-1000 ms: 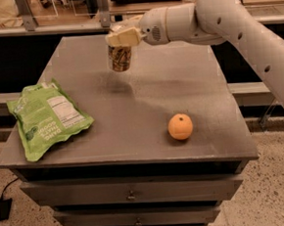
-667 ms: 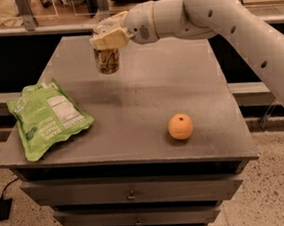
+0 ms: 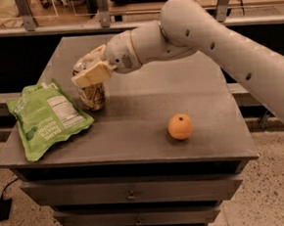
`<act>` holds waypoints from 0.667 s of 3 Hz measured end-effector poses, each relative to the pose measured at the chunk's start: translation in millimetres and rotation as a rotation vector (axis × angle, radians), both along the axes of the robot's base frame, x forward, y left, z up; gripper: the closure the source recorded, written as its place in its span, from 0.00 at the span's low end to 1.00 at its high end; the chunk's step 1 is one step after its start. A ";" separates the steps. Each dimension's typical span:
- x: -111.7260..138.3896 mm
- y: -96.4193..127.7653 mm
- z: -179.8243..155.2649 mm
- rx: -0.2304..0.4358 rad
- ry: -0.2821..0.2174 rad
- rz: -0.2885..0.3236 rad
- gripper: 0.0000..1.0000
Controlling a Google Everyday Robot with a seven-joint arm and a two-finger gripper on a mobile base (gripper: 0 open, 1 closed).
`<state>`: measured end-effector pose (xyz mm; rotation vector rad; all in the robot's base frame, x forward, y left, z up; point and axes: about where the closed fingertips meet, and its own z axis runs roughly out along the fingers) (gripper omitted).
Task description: Move orange can near green rice chip bag
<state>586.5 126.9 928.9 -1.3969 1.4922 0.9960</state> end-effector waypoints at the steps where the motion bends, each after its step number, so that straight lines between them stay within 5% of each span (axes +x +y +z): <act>1: -21.0 14.0 -19.5 -0.031 0.038 0.060 1.00; 2: -21.5 14.5 -17.6 -0.032 0.039 0.061 0.74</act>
Offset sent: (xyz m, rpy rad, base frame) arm -0.0177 0.0119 -0.0164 -0.0260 0.0319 0.0505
